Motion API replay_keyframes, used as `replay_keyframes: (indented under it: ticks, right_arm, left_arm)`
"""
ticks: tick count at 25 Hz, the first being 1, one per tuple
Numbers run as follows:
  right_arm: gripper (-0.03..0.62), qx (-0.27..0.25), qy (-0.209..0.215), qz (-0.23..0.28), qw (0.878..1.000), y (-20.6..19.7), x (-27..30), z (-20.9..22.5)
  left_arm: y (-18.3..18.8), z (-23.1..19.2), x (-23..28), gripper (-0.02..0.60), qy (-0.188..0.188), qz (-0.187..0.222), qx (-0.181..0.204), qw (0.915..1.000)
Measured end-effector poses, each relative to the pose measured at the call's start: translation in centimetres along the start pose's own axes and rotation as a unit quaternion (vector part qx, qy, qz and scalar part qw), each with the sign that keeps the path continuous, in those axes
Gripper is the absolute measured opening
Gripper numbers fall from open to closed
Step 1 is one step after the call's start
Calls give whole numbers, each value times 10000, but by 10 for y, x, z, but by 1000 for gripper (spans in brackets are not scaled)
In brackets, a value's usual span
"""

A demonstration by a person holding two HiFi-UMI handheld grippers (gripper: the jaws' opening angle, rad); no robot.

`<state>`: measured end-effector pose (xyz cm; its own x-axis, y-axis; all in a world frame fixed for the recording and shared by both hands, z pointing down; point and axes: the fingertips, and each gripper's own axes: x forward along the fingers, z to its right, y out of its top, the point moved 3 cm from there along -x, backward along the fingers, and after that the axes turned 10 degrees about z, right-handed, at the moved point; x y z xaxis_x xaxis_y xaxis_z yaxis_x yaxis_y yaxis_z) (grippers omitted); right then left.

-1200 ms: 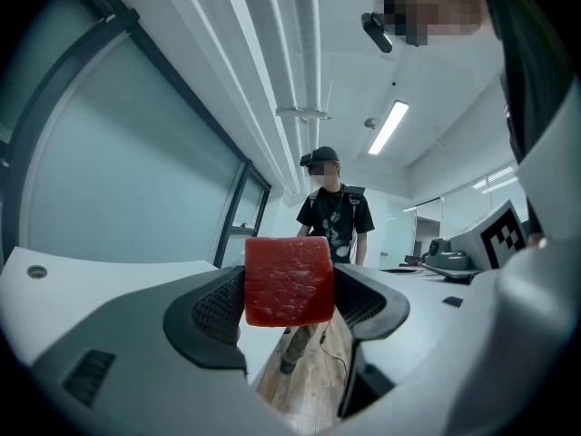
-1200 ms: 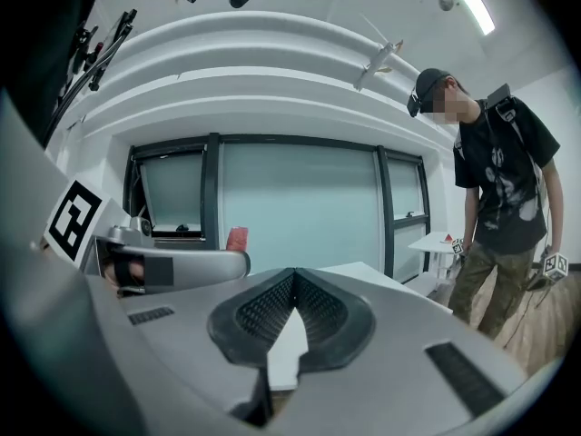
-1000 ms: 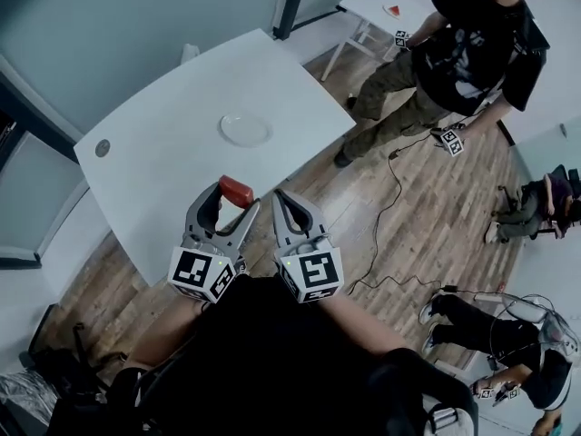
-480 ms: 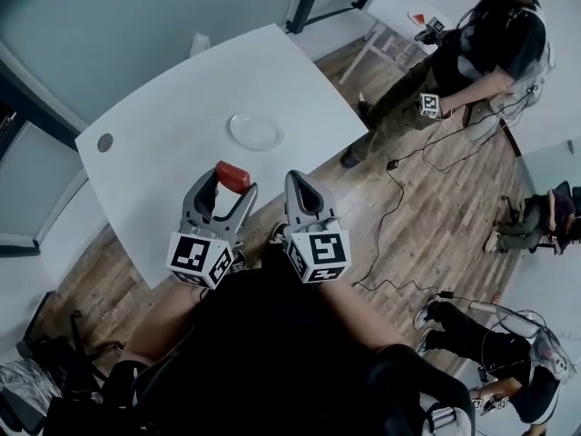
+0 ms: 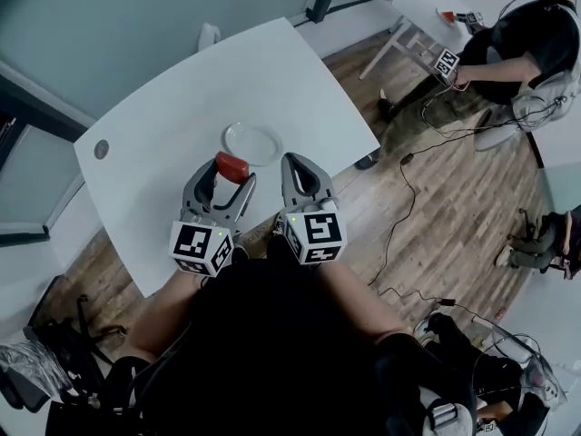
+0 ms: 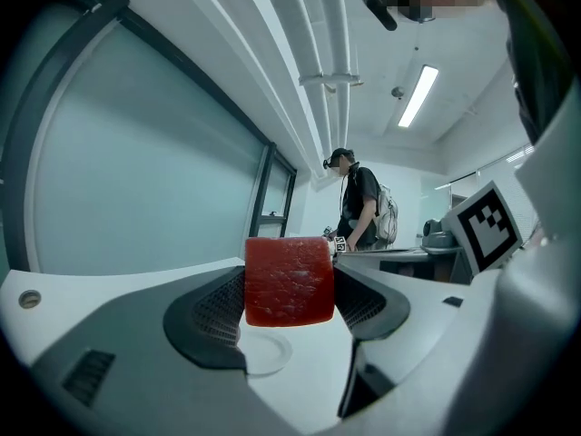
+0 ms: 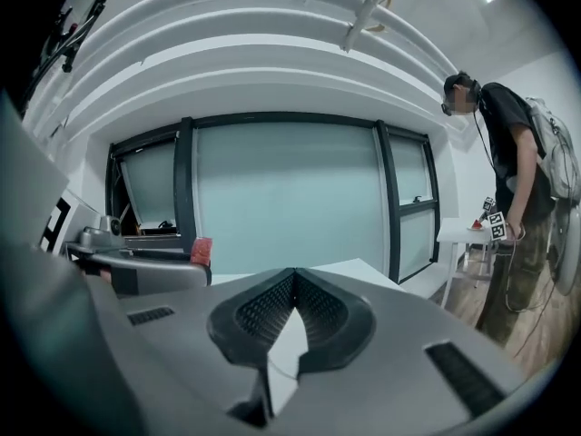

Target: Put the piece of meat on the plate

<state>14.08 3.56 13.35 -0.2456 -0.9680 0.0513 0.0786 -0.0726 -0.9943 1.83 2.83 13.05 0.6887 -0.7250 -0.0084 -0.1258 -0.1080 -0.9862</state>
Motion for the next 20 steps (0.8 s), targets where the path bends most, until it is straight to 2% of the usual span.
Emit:
replay_keyframes:
  ticks: [7, 14, 20]
  right_arm:
    - [4, 121, 418, -254, 9987, -25, 42, 42]
    - [4, 275, 971, -664, 9927, -60, 75, 70]
    - [4, 255, 933, -962, 9907, -84, 87, 73]
  left_arm:
    - [-32, -7, 48, 304, 427, -475, 122, 9979]
    - [-81, -15, 80, 304, 911, -1094, 88, 9898]
    - [-99, -29, 87, 304, 985, -1380, 42, 9855]
